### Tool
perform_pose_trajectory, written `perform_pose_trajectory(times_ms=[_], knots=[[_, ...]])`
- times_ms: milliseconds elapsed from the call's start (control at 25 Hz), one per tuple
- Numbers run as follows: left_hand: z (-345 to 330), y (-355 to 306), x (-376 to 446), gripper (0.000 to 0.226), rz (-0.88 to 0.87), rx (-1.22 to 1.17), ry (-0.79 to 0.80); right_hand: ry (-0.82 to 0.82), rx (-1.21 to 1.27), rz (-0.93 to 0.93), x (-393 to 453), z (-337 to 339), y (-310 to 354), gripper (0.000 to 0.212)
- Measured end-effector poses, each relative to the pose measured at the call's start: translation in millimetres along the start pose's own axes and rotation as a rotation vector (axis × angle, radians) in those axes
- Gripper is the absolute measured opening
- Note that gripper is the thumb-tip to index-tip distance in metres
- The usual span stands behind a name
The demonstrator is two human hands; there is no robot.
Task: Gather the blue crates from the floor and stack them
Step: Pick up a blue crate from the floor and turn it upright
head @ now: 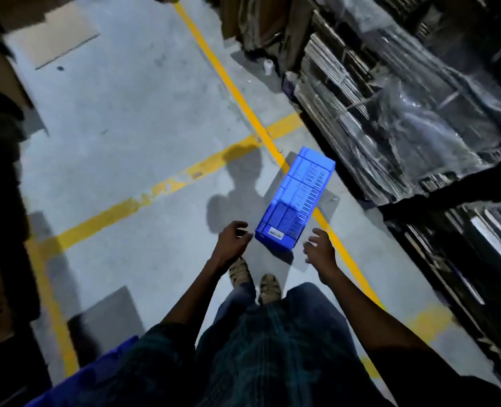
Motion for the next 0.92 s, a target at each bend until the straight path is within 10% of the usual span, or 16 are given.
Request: perform_pose_trajectory(times_ms=[400,560,920], knots=[[-118,73,221,0.054,0.24,0.169,0.051,-0.014,0.083,-0.342,197,-9,-122,0.048],[-173,142,306,0.084,0.3,0.206,0.031,-0.033,0.164,-0.449,319,-48,-251,0.093],[-228,206,347,0.047,0.383,0.13,0.117,-0.011,0.285,-0.447,331,-78,-252,0.053]])
Point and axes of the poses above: each hand's wrist, its own x-axis towards the middle knuckle, its own z-axis out of the back of the hand, y = z × x, the point moved 10 cm from there along x, towards the middle knuckle, and after that the axes turned 6 degrees about x, right-handed, at the moved point
